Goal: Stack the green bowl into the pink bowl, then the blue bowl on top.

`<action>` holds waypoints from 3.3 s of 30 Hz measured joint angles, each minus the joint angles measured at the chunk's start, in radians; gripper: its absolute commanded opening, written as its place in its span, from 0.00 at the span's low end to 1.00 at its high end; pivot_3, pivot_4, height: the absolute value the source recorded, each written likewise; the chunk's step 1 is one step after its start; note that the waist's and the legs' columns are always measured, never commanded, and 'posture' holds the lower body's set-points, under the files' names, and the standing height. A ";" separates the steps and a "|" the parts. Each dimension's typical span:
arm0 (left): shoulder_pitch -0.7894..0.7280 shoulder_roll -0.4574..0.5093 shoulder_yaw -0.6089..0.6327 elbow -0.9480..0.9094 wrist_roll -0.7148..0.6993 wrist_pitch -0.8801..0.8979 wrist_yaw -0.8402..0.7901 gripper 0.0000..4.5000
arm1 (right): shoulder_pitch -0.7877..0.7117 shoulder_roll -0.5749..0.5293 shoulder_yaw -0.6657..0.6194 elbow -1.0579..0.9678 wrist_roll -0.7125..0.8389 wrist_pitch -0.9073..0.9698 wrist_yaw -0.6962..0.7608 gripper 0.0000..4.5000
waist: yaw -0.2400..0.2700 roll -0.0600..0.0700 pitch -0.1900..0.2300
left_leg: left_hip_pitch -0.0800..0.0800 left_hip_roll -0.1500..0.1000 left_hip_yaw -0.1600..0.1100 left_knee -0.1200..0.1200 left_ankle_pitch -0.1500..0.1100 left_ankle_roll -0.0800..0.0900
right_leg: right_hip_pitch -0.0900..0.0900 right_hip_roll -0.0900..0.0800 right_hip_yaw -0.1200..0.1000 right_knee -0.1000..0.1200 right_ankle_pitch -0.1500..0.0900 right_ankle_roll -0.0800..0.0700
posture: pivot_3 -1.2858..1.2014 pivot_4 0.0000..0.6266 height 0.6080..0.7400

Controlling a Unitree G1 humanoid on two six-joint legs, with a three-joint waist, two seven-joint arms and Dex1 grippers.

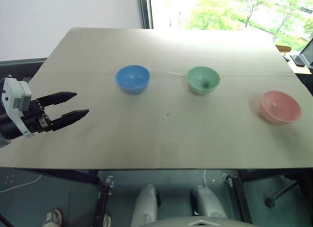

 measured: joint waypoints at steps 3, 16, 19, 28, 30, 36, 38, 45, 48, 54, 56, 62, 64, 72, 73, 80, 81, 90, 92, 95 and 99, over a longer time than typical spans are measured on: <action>-0.014 0.000 -0.007 0.001 -0.001 0.006 -0.009 0.86 | -0.012 0.000 0.001 0.005 -0.003 0.000 0.000 1.00 | 0.000 0.000 0.000 | 0.000 0.000 0.000 0.000 0.000 0.000 | 0.000 0.000 0.000 0.000 0.000 0.000 | 0.52 0.24 1.00; -0.060 -0.040 -0.081 -0.088 -0.036 0.030 -0.049 0.86 | -0.121 0.054 0.137 -0.058 -0.042 0.007 -0.124 1.00 | -0.001 0.000 0.000 | 0.000 0.000 0.000 0.000 0.000 0.000 | 0.000 0.000 0.001 0.001 0.002 0.003 | 0.52 0.24 1.00; -0.088 -0.062 -0.142 -0.144 -0.042 0.025 -0.075 0.86 | -0.180 0.093 0.280 -0.157 -0.099 0.069 -0.257 1.00 | -0.001 0.000 0.000 | 0.000 0.000 0.001 0.001 0.000 0.000 | 0.000 0.001 0.001 0.001 0.002 0.003 | 0.52 0.24 1.00; -0.191 -0.134 -0.250 -0.258 -0.100 0.067 -0.036 0.86 | -0.504 0.258 0.665 -0.161 -0.252 0.237 -0.529 0.88 | 0.005 0.001 0.001 | -0.002 0.000 0.000 0.001 0.000 0.000 | -0.001 0.001 0.002 0.001 0.002 0.003 | 0.52 0.24 1.00; -0.198 -0.149 -0.252 -0.274 -0.110 0.078 -0.010 0.86 | -0.537 0.269 0.697 -0.113 -0.279 0.254 -0.554 0.72 | 0.009 0.001 0.001 | -0.003 0.000 0.000 0.001 0.000 0.000 | -0.002 0.001 0.002 0.001 0.002 0.003 | 0.52 0.24 1.00; -0.192 -0.160 -0.250 -0.321 -0.113 0.088 0.043 0.86 | -0.573 0.270 0.718 -0.057 -0.306 0.262 -0.560 0.27 | 0.002 0.001 0.001 | -0.003 0.000 0.001 0.001 0.000 0.001 | -0.002 0.001 0.002 0.001 0.002 0.003 | 0.52 0.24 1.00; -0.181 -0.164 -0.249 -0.332 -0.116 0.089 0.051 0.86 | -0.578 0.270 0.730 -0.042 -0.315 0.261 -0.560 0.06 | 0.000 0.001 0.001 | -0.002 0.000 0.001 0.001 0.000 0.001 | -0.002 0.001 0.003 0.001 0.002 0.003 | 0.52 0.24 1.00; -0.163 -0.177 -0.248 -0.334 -0.115 0.086 0.075 0.86 | -0.595 0.274 0.753 -0.007 -0.356 0.222 -0.570 0.00 | 0.001 0.001 0.001 | -0.002 0.000 0.001 0.001 0.000 0.001 | -0.002 0.001 0.003 0.001 0.002 0.003 | 0.52 0.24 1.00; -0.163 -0.181 -0.249 -0.334 -0.113 0.083 0.081 0.86 | -0.592 0.274 0.754 -0.011 -0.359 0.210 -0.565 0.00 | 0.001 0.001 0.001 | -0.002 0.000 0.001 0.001 0.000 0.001 | -0.002 0.001 0.003 0.001 0.002 0.003 | 0.52 0.24 1.00; -0.163 -0.191 -0.250 -0.334 -0.107 0.074 0.087 0.86 | -0.499 0.278 0.753 -0.248 -0.258 0.211 -0.446 0.00 | 0.000 0.002 0.002 | -0.002 0.000 0.001 0.001 0.000 0.001 | -0.002 0.002 0.003 0.002 0.002 0.003 | 0.52 0.24 1.00; -0.163 -0.194 -0.251 -0.334 -0.106 0.070 0.089 0.86 | -0.489 0.289 0.766 -0.355 -0.209 0.241 -0.418 0.00 | -0.001 0.001 0.002 | -0.002 0.000 0.001 0.001 0.000 0.001 | -0.002 0.002 0.003 0.002 0.002 0.004 | 0.52 0.24 1.00; -0.161 -0.202 -0.258 -0.335 -0.106 0.069 0.094 0.86 | -0.511 0.359 0.847 -0.496 -0.164 0.290 -0.425 0.00 | 0.005 0.000 0.002 | -0.002 0.000 0.001 0.002 0.000 0.001 | -0.002 0.002 0.002 0.002 0.002 0.003 | 0.52 0.24 1.00; -0.160 -0.214 -0.272 -0.350 -0.108 0.070 0.108 0.86 | -0.546 0.404 0.935 -0.545 -0.189 0.293 -0.444 0.00 | 0.003 0.000 0.002 | -0.002 0.000 0.000 0.002 0.000 0.001 | -0.002 0.002 0.002 0.002 0.002 0.003 | 0.52 0.24 1.00; -0.128 -0.223 -0.279 -0.374 -0.111 0.070 0.134 0.86 | -0.609 0.455 1.033 -0.550 -0.250 0.290 -0.470 0.00 | 0.003 0.000 0.002 | -0.002 0.000 0.001 0.002 0.000 0.001 | -0.002 0.002 0.002 0.002 0.002 0.003 | 0.52 0.24 1.00; -0.124 -0.225 -0.279 -0.377 -0.112 0.070 0.137 0.86 | -0.617 0.461 1.042 -0.548 -0.256 0.290 -0.472 0.00 | 0.003 0.000 0.002 | -0.002 0.001 0.000 0.002 0.000 0.001 | -0.002 0.002 0.002 0.002 0.002 0.003 | 0.52 0.24 1.00; -0.092 -0.226 -0.277 -0.404 -0.115 0.070 0.156 0.86 | -0.637 0.484 1.085 -0.529 -0.289 0.264 -0.468 0.00 | 0.002 0.000 0.002 | -0.002 0.001 0.000 0.002 0.000 0.001 | -0.002 0.002 0.002 0.002 0.002 0.003 | 0.52 0.24 1.00; -0.091 -0.226 -0.277 -0.407 -0.115 0.070 0.159 0.86 | -0.637 0.489 1.097 -0.527 -0.298 0.258 -0.465 0.00 | 0.003 0.000 0.002 | -0.002 0.001 0.000 0.002 0.000 0.001 | -0.002 0.002 0.002 0.002 0.002 0.003 | 0.52 0.24 1.00; -0.062 -0.225 -0.252 -0.410 -0.117 0.070 0.173 0.86 | -0.646 0.498 1.155 -0.516 -0.334 0.249 -0.445 0.00 | 0.002 0.000 0.002 | -0.002 0.001 0.001 0.002 0.000 0.001 | -0.002 0.002 0.002 0.002 0.002 0.003 | 0.52 0.24 1.00; -0.053 -0.224 -0.245 -0.410 -0.117 0.070 0.173 0.86 | -0.646 0.503 1.170 -0.526 -0.338 0.251 -0.441 0.00 | 0.002 0.000 0.002 | -0.002 0.001 0.001 0.002 0.000 0.001 | -0.002 0.002 0.002 0.002 0.002 0.003 | 0.52 0.24 1.00; -0.033 -0.224 -0.235 -0.421 -0.119 0.071 0.177 0.86 | -0.662 0.531 1.210 -0.532 -0.368 0.249 -0.449 0.00 | 0.000 0.000 0.002 | -0.002 0.001 0.001 0.002 0.000 0.001 | -0.003 0.002 0.002 0.002 0.002 0.003 | 0.52 0.24 1.00; 0.017 -0.223 -0.200 -0.435 -0.119 0.072 0.174 0.86 | -0.699 0.564 1.236 -0.509 -0.404 0.233 -0.459 0.00 | 0.000 0.000 0.003 | -0.002 0.001 0.001 0.002 0.000 0.001 | -0.003 0.002 0.002 0.002 0.002 0.003 | 0.52 0.24 1.00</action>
